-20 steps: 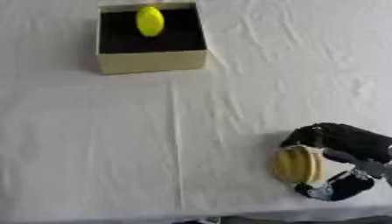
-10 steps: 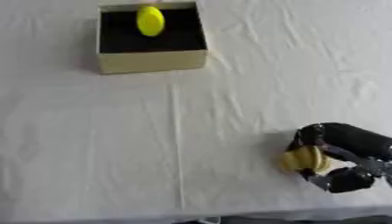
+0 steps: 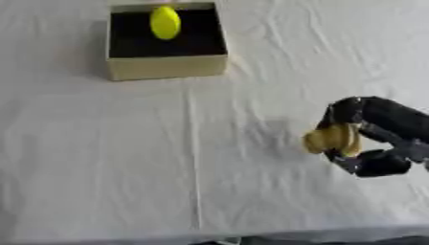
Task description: Pick up objects on the table and place them in the box.
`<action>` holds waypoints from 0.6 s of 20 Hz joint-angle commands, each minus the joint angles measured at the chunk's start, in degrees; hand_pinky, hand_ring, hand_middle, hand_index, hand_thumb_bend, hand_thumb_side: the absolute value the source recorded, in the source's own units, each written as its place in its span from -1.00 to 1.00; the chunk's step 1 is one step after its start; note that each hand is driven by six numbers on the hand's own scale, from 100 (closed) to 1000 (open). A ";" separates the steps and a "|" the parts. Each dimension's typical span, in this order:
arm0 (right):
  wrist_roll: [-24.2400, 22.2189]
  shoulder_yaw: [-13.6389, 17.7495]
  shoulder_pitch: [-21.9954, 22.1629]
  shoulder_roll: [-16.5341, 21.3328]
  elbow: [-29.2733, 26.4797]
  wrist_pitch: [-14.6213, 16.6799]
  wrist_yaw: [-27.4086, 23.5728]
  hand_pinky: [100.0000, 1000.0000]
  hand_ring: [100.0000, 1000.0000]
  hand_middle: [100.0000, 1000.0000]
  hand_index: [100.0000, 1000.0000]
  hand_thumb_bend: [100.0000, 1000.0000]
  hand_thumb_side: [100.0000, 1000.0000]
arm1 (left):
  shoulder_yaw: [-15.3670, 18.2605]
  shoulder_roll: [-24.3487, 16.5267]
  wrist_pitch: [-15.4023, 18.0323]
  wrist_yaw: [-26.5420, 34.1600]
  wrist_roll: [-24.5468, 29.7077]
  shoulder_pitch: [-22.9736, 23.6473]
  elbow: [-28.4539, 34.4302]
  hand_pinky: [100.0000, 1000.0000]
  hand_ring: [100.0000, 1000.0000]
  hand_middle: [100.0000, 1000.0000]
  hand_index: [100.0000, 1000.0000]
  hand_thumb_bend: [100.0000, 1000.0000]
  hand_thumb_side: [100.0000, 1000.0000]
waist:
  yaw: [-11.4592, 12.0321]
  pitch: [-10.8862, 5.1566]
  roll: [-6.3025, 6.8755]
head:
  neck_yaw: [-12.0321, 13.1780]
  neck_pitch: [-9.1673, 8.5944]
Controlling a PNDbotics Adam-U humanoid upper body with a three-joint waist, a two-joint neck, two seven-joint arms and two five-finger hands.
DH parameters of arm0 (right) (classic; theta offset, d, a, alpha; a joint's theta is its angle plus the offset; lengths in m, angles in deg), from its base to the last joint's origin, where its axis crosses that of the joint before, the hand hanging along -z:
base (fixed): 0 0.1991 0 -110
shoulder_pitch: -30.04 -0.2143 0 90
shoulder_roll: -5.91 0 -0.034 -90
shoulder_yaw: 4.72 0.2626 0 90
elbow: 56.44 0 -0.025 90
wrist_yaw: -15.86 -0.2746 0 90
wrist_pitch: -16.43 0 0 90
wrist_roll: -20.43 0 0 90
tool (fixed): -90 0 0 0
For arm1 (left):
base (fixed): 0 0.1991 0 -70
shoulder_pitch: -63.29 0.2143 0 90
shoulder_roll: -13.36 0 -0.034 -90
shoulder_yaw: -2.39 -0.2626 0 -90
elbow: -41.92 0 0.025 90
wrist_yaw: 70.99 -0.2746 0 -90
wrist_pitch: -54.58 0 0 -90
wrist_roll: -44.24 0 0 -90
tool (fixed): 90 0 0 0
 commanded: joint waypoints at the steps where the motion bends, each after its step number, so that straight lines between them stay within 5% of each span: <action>1: -0.39 1.19 -4.56 3.19 -0.87 -0.11 -3.06 0.49 0.13 0.04 0.12 -1.00 -1.00 | -0.11 -0.62 0.07 0.48 0.31 -1.00 0.92 0.64 0.60 0.37 0.61 -0.92 0.38 | 0.33 -0.84 -0.03 | -0.04 -0.92; 7: -6.57 -0.40 -22.39 1.25 -0.87 -6.48 -10.29 0.52 0.11 0.05 0.14 -1.00 -1.00 | -0.43 -0.72 0.54 0.75 0.66 -2.02 0.92 0.64 0.60 0.37 0.61 -0.91 0.37 | 2.10 -0.68 -0.28 | -0.74 -1.89; 12: -13.35 -3.54 -38.70 -8.46 6.98 -13.37 -9.98 0.54 0.09 0.07 0.15 -1.00 -1.00 | -0.86 -0.65 0.81 1.11 1.11 -2.76 0.92 0.64 0.59 0.37 0.60 -0.91 0.37 | 3.88 -0.15 -0.41 | -2.41 -2.96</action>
